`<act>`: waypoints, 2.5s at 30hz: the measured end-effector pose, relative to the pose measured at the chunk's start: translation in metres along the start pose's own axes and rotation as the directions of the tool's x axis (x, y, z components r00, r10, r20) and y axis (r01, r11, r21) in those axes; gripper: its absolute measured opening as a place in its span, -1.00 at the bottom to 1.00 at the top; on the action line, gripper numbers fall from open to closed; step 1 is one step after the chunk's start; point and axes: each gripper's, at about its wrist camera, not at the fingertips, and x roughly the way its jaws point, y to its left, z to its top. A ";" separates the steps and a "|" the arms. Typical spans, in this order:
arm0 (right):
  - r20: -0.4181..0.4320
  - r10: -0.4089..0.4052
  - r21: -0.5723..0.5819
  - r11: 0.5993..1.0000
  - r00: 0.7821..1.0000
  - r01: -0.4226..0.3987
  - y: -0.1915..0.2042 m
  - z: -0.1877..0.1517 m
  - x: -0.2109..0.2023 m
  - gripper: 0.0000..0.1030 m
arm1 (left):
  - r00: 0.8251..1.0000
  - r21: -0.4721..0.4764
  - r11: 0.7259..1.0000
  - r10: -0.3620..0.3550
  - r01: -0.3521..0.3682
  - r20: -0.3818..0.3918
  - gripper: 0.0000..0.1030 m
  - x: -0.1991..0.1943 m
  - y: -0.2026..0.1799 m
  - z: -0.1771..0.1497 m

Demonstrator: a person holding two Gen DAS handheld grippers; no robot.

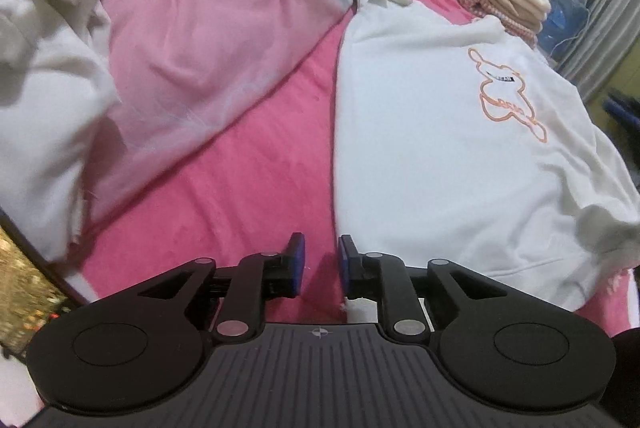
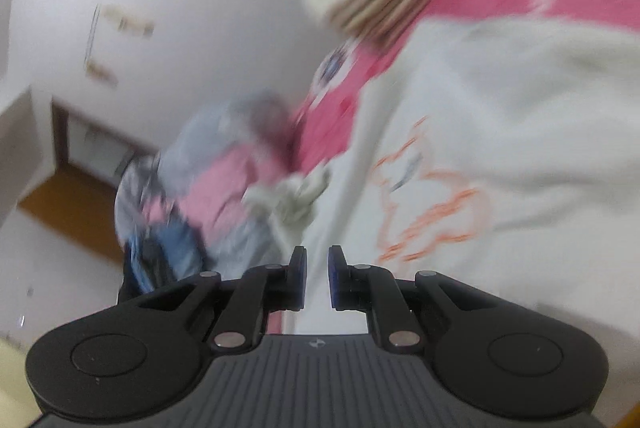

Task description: Fold clothes

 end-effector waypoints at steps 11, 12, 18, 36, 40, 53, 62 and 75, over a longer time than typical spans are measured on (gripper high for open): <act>0.210 -0.237 0.154 0.966 0.948 0.208 -0.071 0.014 -0.135 -0.09 | 0.993 0.152 0.987 -0.073 0.058 0.092 -0.31 0.008 -0.058 0.031; 0.204 -0.253 0.178 0.959 0.946 0.218 -0.077 0.014 -0.137 -0.08 | 0.992 0.166 0.984 -0.089 0.072 0.093 -0.31 0.013 -0.067 0.033; 0.209 -0.350 0.172 0.933 0.913 0.318 -0.098 0.020 -0.141 0.19 | 0.990 0.268 0.955 -0.138 0.124 0.035 -0.29 0.053 -0.120 0.035; -0.064 -0.333 -0.548 0.800 0.941 0.246 0.002 -0.018 -0.013 -0.85 | 0.993 0.292 0.949 -0.109 0.115 -0.036 -0.30 0.090 -0.133 0.020; -0.194 -0.352 -0.731 0.674 0.916 0.105 0.035 -0.061 0.042 -0.78 | 0.993 0.292 0.949 -0.111 0.116 -0.033 -0.30 0.091 -0.133 0.021; -0.251 -0.148 -0.670 0.739 0.957 -0.062 0.056 -0.052 0.009 0.18 | 0.993 0.279 0.953 -0.117 0.120 -0.027 -0.29 0.096 -0.132 0.021; -0.016 -0.200 -0.568 0.808 0.980 0.156 0.029 0.019 -0.028 0.30 | 0.993 0.276 0.954 -0.114 0.115 -0.023 -0.29 0.095 -0.133 0.020; 0.104 -0.668 -0.653 0.513 0.737 0.557 -0.061 0.059 0.072 0.85 | 0.992 0.269 0.955 -0.124 0.126 -0.023 -0.29 0.097 -0.131 0.021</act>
